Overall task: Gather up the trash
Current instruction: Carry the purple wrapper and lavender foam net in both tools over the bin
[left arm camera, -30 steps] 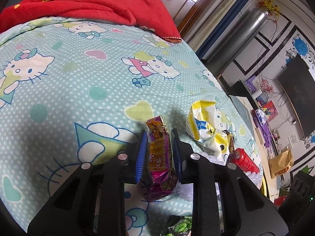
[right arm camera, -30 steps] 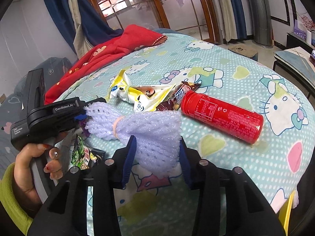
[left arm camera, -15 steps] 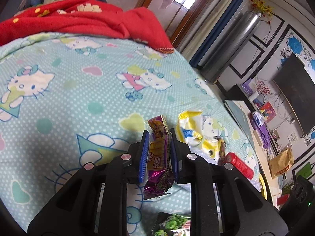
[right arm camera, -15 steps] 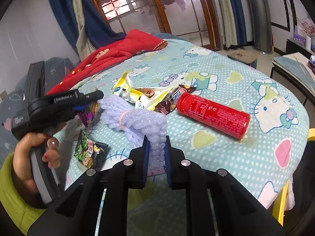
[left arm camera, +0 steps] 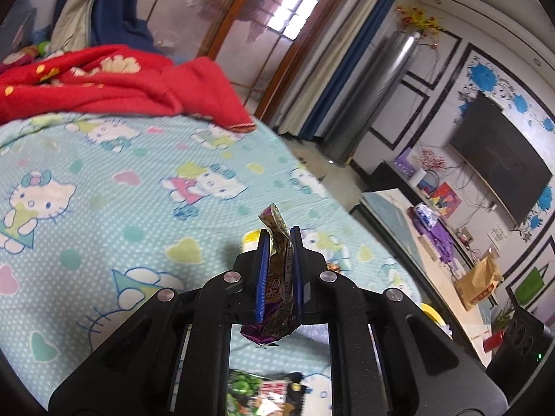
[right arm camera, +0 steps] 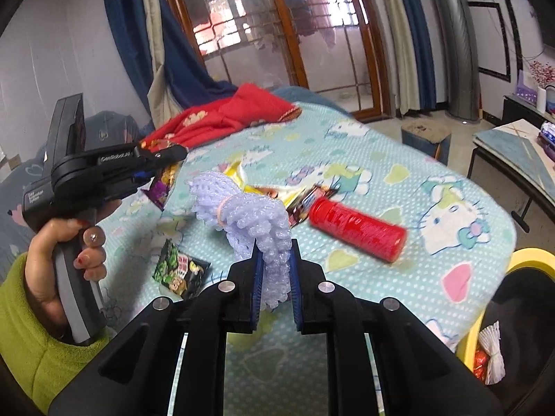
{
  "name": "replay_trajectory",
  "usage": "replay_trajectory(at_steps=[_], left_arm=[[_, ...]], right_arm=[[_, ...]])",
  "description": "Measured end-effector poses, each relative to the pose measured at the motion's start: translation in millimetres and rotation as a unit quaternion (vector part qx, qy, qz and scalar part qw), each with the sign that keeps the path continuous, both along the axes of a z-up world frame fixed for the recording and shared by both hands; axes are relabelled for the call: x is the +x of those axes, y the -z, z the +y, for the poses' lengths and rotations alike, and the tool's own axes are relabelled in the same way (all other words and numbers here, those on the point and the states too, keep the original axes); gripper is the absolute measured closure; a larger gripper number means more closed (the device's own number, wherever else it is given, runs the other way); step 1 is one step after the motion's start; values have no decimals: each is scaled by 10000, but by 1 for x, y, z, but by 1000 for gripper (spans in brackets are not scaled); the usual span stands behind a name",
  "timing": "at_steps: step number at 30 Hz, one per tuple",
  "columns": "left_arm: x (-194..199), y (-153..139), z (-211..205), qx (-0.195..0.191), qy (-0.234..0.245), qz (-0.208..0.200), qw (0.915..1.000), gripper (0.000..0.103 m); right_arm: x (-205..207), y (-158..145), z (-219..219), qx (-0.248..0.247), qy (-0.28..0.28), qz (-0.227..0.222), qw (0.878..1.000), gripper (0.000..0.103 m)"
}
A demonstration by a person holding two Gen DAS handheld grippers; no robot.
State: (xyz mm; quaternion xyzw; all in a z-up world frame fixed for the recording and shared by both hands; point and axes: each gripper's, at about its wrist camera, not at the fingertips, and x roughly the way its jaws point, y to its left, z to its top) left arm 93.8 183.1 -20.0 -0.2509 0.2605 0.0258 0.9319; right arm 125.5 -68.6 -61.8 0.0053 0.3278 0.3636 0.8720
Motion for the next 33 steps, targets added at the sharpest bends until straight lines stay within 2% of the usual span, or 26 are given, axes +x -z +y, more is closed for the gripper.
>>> replay_trajectory(at_steps=[12,22,33], left_arm=[[-5,-25,-45,289,542,-412,9973,97],[-6,-29,-81,372,1038,-508,9926,97],[-4,-23,-118,427,1523,-489,9862,97]], right_arm=[[7,-26,-35,126,506,-265,9983,89],[11,-37,-66,113,856,-386,9955,89],[9,-36,-105,1,1236,-365,9917,89]])
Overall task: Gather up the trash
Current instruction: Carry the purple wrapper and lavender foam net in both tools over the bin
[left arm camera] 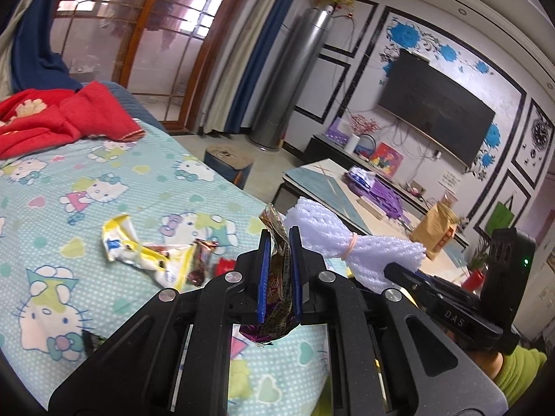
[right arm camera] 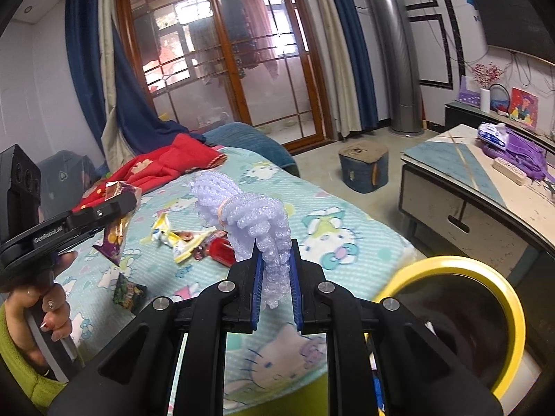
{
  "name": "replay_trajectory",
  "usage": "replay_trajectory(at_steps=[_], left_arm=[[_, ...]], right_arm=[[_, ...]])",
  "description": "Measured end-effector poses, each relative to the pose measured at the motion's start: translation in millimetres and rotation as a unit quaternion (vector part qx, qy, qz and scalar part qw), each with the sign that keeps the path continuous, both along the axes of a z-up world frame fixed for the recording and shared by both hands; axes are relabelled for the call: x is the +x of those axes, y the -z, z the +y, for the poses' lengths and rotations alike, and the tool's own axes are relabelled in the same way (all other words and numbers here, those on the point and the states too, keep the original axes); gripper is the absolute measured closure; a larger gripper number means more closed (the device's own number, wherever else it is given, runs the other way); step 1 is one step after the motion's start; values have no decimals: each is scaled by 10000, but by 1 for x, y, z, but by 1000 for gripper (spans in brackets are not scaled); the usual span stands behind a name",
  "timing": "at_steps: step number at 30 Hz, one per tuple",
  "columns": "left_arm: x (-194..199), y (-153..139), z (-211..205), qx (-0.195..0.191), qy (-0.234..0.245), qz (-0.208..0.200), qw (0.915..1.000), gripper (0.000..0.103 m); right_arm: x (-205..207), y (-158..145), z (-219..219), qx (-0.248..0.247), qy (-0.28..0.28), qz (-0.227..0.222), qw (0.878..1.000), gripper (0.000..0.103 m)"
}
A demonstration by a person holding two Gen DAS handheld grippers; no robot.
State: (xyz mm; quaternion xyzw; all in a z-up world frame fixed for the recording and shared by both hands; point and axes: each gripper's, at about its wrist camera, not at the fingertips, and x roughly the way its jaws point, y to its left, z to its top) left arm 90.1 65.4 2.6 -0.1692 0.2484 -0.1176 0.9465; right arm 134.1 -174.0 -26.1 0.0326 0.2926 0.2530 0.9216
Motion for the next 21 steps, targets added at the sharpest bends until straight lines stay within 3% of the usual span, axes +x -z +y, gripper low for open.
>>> replay_trajectory(at_steps=[21], left_arm=[[-3,11,-66,276,773,-32,9966,97]], right_arm=[[-6,4,-70,-100,780,6,9969,89]])
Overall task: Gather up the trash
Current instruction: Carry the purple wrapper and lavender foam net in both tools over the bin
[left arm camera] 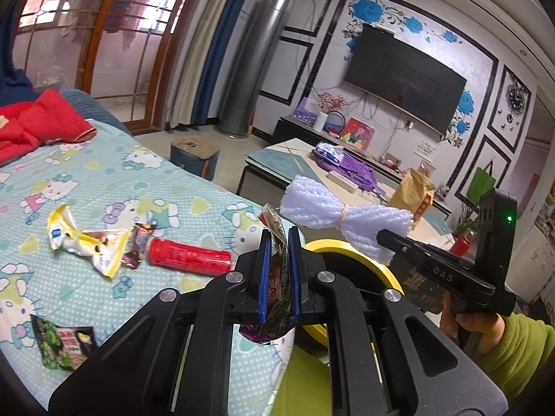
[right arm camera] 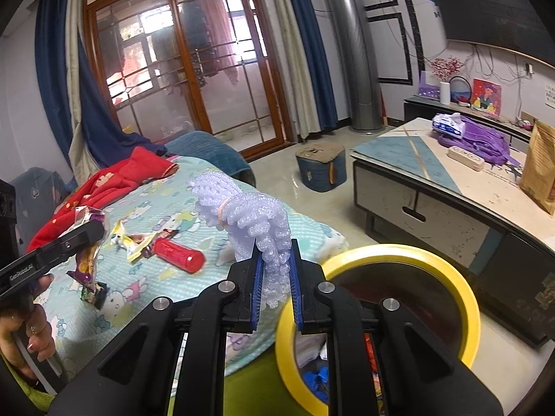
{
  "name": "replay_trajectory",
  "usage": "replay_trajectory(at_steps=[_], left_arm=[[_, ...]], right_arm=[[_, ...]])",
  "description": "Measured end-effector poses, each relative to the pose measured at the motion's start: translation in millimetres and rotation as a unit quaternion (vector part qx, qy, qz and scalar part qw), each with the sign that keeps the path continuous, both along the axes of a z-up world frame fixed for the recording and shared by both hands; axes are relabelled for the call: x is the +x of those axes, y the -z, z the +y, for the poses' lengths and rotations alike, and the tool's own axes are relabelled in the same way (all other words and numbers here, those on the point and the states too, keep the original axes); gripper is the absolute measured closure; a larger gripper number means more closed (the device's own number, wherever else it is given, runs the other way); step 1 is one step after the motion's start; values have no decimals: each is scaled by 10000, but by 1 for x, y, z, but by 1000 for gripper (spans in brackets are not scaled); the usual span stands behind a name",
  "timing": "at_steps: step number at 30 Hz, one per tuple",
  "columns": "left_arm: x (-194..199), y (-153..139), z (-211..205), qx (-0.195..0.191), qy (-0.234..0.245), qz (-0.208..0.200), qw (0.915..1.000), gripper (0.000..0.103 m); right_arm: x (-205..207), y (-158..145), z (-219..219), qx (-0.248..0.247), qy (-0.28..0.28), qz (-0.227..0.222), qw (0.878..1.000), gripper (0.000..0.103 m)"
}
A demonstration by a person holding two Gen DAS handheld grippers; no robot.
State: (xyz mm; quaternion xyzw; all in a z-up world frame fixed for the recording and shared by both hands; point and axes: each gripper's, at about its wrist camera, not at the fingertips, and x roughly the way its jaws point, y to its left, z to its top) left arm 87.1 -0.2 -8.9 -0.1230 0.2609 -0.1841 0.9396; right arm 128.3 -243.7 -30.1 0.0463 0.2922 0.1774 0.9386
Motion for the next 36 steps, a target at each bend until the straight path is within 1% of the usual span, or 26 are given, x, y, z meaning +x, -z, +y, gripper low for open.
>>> replay_trajectory(at_steps=[11,15,26,36], left_arm=[[1,5,-32,149,359,-39,9992,97],[0,10,-45,188,498,9,9986,97],[1,22,-86,380,961,85,9946,98],[9,33,-114,464,1301,182,9902,98]], right_arm=[[-5,11,-33,-55,351,128,9993,89],[-8,15,-44,-60,490,185,9986,89],[-8,30,-78,1,1001,433,9940,89],[-2,43,-96,1,1296,666,9893,89]])
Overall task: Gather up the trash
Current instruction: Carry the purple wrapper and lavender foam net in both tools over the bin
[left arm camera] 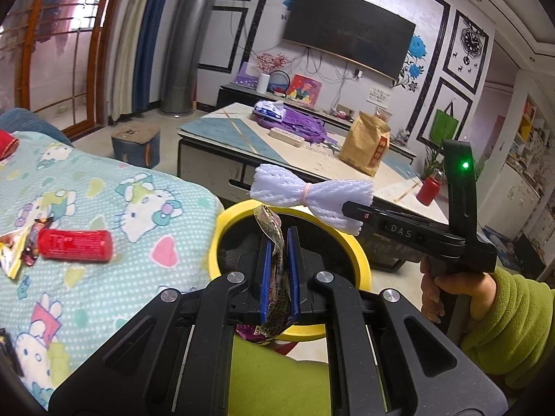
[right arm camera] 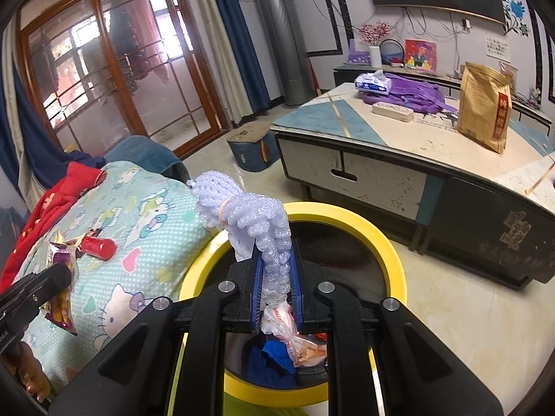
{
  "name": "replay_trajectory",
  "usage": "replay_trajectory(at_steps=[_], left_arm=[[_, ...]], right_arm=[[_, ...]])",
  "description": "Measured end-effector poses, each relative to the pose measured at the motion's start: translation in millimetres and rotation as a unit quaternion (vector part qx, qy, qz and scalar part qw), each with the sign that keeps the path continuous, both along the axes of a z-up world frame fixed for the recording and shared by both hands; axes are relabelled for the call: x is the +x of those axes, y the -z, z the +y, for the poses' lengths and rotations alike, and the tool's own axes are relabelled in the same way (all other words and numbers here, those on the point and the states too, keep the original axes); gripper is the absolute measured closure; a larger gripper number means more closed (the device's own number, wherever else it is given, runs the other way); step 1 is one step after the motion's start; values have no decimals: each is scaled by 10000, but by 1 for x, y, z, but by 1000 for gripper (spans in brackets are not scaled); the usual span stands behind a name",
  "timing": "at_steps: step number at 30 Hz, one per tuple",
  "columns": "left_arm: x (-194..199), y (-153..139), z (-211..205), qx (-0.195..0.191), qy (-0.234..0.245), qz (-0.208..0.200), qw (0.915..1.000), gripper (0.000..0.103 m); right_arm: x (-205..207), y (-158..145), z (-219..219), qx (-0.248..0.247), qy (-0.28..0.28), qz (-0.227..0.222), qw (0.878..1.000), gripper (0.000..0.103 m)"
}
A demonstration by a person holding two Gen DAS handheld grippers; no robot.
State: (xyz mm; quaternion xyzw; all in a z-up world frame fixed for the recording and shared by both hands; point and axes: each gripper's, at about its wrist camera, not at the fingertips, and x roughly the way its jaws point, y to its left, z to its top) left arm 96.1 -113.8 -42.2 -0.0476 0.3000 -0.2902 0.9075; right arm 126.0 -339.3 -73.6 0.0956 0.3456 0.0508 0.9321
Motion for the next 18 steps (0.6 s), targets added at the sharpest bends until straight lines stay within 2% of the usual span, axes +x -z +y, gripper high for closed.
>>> replay_trajectory(at_steps=[6,18], left_arm=[[7,8,-19,-1,262,71,9996,98],[26,22,-38,91,399,215,9989,98]], right_arm=[[6,11,-11,-15,228,245,9994,89],[14,32,-25,36,611,708,9956,89]])
